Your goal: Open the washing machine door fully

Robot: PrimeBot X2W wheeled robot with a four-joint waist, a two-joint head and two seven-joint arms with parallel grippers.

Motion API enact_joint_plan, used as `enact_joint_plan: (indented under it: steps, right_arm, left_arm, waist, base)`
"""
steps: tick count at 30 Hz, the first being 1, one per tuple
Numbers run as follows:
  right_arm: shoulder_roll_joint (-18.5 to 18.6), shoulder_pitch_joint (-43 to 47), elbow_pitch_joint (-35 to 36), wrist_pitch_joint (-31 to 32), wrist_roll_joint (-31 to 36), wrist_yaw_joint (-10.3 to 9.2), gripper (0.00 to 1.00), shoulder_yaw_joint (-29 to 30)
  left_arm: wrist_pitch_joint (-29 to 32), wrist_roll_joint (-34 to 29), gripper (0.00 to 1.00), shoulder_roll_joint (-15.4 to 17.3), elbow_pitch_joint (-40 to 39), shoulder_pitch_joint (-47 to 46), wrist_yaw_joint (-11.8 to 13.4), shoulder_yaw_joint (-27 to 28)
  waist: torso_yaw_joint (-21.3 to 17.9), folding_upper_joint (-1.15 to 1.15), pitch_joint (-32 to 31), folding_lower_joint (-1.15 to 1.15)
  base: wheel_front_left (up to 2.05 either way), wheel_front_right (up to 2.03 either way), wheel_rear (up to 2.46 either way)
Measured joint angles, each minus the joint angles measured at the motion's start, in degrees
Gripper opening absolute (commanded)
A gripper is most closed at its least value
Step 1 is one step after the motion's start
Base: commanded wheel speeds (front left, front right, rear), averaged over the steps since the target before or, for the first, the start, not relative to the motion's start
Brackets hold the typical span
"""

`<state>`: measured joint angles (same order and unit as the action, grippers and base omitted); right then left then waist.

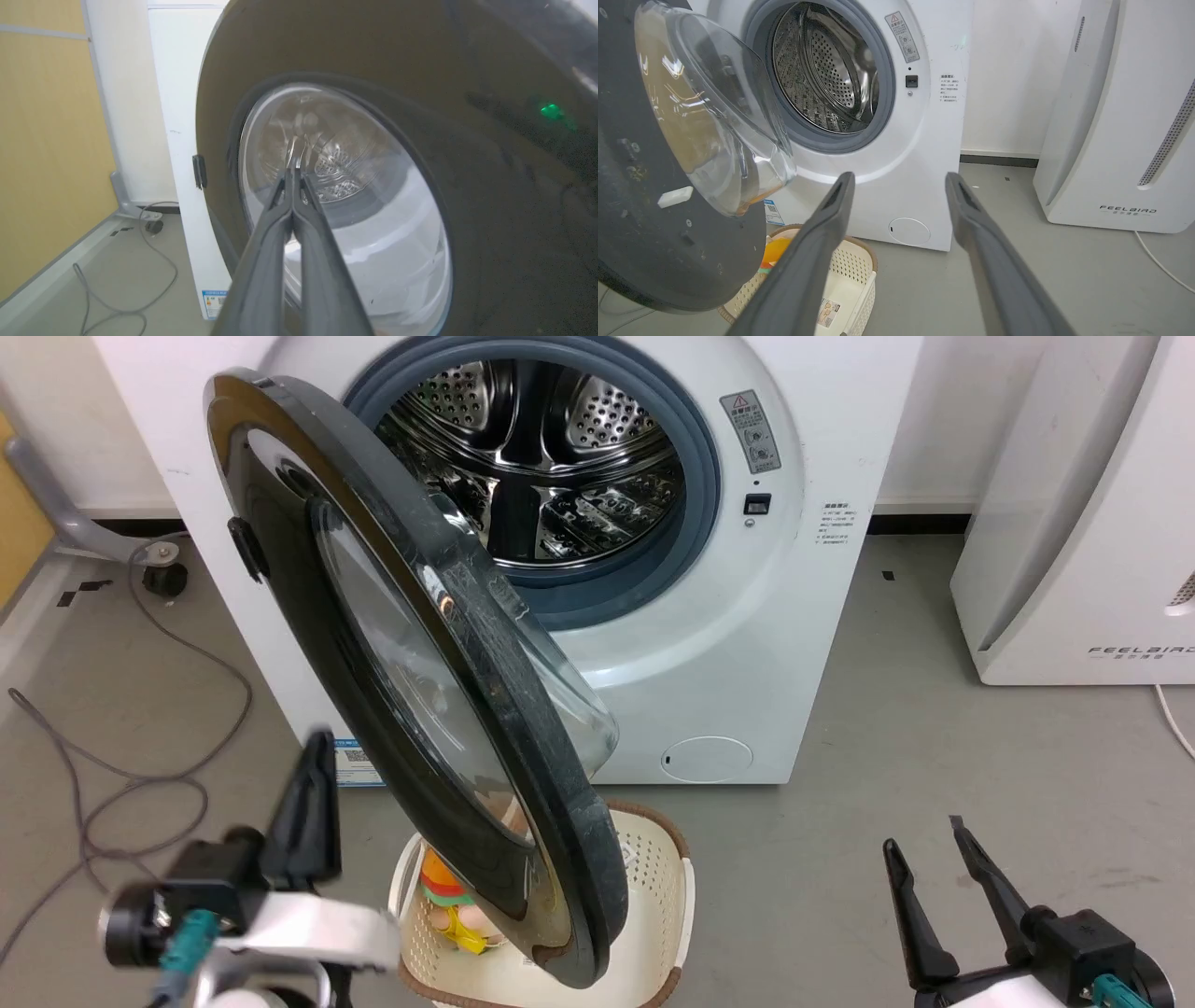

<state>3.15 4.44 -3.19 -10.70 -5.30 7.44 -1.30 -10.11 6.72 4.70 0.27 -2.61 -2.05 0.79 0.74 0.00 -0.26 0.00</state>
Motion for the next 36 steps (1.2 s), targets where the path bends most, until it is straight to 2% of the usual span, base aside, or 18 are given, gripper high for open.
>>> enact_joint_plan:
  steps: [10,12,16,20,25,36]
  right_arm:
    - [0.0,0.0,-0.5,-0.6,-0.3,0.00,1.00,-0.6]
    - [0.0,0.0,-0.7,-0.8,-0.3,0.00,1.00,-0.6]
    - [0.0,0.0,-0.7,-1.0,-0.3,0.00,1.00,-0.4]
    - [0.0,0.0,-0.7,-1.3,-0.3,0.00,1.00,0.0]
    - [0.0,0.0,-0.6,-1.5,-0.2,0.00,1.00,0.2]
    - [0.0,0.0,-0.5,-1.5,-0.2,0.00,1.00,0.6]
  left_arm:
    - [2.0,0.0,0.00,-0.4,-22.8,-3.9,3.5,-0.7]
    - [2.0,0.1,0.00,-0.5,-27.5,-5.3,3.6,-2.3]
    - [2.2,0.5,0.00,-0.8,-31.7,-8.1,3.4,-6.8]
    - [4.0,1.8,0.00,-1.4,-32.3,-10.9,2.4,-13.4]
    - [7.2,3.1,0.00,-1.7,-29.3,-12.1,1.4,-21.9]
    - [14.7,6.7,0.00,-1.8,-21.5,-8.3,0.3,-36.9]
  waist:
    - [0.1,0.00,0.2,0.00]
    - [0.3,0.00,0.2,0.00]
    - [0.6,0.00,0.4,0.00]
    - [1.0,0.00,0.7,0.00]
    - [1.1,0.00,0.7,0.01]
    - [1.2,0.00,0.6,0.01]
  base:
    - [0.00,0.00,0.00]
    - [0.00,0.00,0.00]
    - [0.00,0.00,0.00]
    - [0.00,0.00,0.00]
    - [0.00,0.00,0.00]
    - [0.00,0.00,0.00]
